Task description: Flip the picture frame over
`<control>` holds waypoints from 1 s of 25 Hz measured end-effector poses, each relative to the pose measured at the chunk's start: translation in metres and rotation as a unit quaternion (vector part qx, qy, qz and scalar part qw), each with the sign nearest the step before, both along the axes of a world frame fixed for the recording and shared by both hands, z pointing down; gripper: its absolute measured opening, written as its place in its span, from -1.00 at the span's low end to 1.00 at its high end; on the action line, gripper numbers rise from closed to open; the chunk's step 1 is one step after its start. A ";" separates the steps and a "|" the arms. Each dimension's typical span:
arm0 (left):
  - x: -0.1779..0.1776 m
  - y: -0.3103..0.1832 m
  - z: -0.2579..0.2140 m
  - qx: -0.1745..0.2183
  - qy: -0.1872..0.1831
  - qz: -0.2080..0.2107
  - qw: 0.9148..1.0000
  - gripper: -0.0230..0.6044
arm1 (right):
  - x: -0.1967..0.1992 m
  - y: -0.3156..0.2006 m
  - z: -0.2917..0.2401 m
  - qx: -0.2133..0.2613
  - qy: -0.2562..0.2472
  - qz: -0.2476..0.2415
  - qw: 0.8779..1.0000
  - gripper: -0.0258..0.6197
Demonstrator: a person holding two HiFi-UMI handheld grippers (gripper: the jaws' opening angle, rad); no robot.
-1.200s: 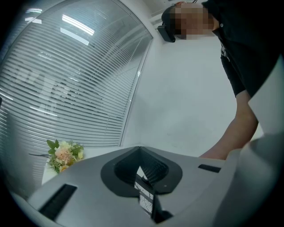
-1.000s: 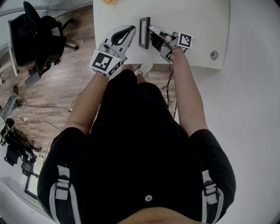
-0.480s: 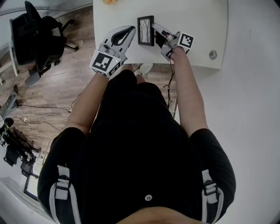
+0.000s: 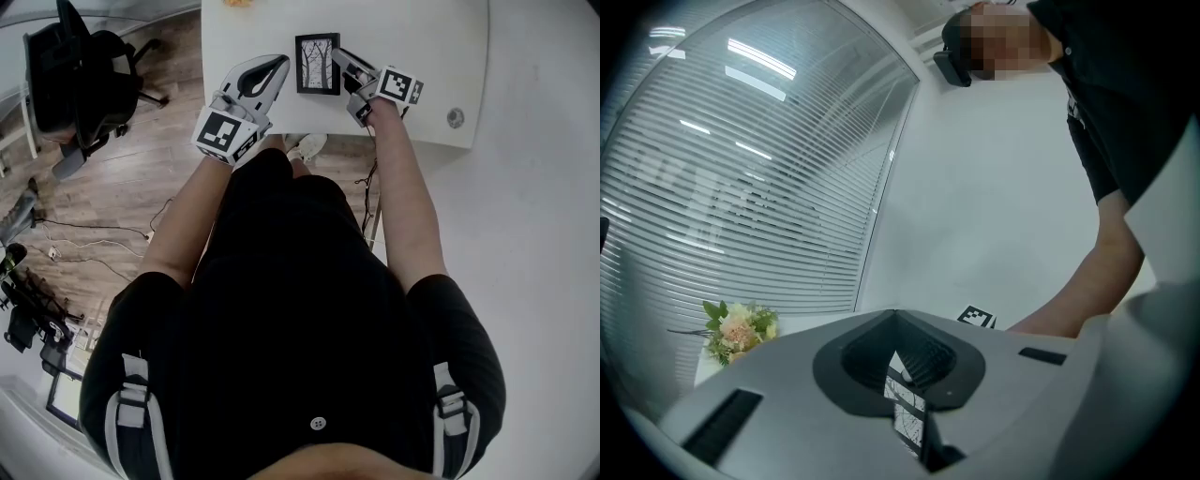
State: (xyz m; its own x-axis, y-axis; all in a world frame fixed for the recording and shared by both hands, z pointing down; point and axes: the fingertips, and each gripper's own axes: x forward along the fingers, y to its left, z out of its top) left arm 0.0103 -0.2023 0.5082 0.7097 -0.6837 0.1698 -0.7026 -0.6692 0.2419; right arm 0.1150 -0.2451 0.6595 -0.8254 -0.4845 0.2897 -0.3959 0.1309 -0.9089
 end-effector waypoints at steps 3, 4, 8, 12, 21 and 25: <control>-0.002 0.000 -0.001 0.000 0.000 -0.001 1.000 -0.92 | 0.001 0.000 0.005 0.004 0.027 -0.006 1.000 -0.57; -0.004 0.000 -0.001 0.000 -0.001 -0.002 1.000 -0.92 | 0.001 -0.001 0.007 0.004 0.038 -0.007 0.999 -0.53; -0.007 0.000 0.000 -0.001 -0.003 -0.007 1.000 -0.92 | 0.005 0.000 0.018 0.016 0.095 -0.020 0.995 -0.45; -0.010 0.002 0.001 -0.003 -0.004 -0.011 1.000 -0.92 | 0.007 0.002 0.027 0.030 0.148 -0.039 0.988 -0.38; -0.015 0.011 0.002 -0.001 -0.006 -0.014 1.000 -0.92 | 0.006 0.006 0.031 0.062 0.230 -0.070 0.969 -0.26; -0.013 0.018 -0.002 0.000 -0.007 -0.015 1.000 -0.92 | 0.006 0.011 0.023 0.078 0.239 -0.079 0.965 -0.26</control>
